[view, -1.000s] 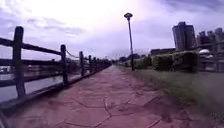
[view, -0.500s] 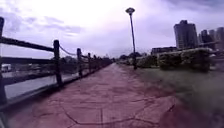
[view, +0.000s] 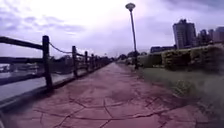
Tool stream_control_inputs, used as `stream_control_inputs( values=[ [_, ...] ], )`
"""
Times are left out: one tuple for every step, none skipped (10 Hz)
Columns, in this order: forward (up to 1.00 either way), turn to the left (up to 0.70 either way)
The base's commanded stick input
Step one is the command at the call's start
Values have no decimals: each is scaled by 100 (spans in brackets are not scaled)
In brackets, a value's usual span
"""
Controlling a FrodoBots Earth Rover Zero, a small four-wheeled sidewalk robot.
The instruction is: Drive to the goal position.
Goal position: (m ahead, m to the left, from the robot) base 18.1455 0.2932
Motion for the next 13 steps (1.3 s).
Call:
stream_control_inputs(
  values=[
    [100, 0],
    [100, 0],
    [100, 0],
    [100, 0],
    [100, 0],
    [100, 0],
    [100, 0],
    [100, 0],
    [100, 0],
    [100, 0],
    [100, 0],
    [100, 0],
    [100, 0]
  ],
)
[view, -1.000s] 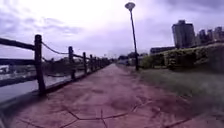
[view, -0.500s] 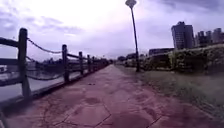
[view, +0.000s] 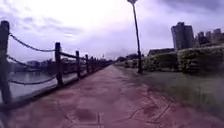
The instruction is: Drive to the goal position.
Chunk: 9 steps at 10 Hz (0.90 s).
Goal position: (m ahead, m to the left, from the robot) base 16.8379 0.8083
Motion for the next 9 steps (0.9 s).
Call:
stream_control_inputs(
  values=[
    [100, 0],
    [100, 0],
    [100, 0],
    [100, 0],
    [100, 0],
    [100, 0],
    [100, 0],
    [100, 0],
    [100, 0]
  ],
)
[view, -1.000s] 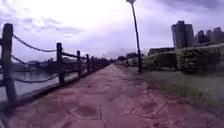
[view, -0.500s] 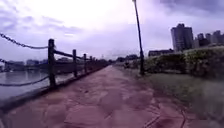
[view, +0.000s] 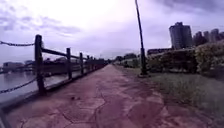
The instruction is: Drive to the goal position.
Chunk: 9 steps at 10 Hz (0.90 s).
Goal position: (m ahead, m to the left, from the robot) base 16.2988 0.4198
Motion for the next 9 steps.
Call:
stream_control_inputs(
  values=[
    [100, 0],
    [100, 0],
    [100, 0],
    [100, 0],
    [100, 0],
    [100, 0],
    [100, 0],
    [100, 0],
    [100, 0]
  ],
)
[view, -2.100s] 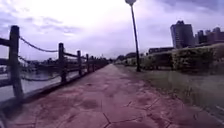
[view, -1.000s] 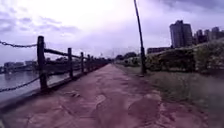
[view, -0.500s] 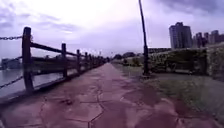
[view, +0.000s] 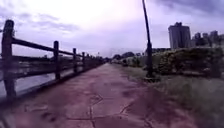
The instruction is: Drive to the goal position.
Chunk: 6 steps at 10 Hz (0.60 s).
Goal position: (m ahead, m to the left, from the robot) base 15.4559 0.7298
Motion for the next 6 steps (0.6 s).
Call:
stream_control_inputs(
  values=[
    [100, 0],
    [100, 0],
    [100, 0],
    [100, 0],
    [100, 0],
    [100, 0]
  ],
)
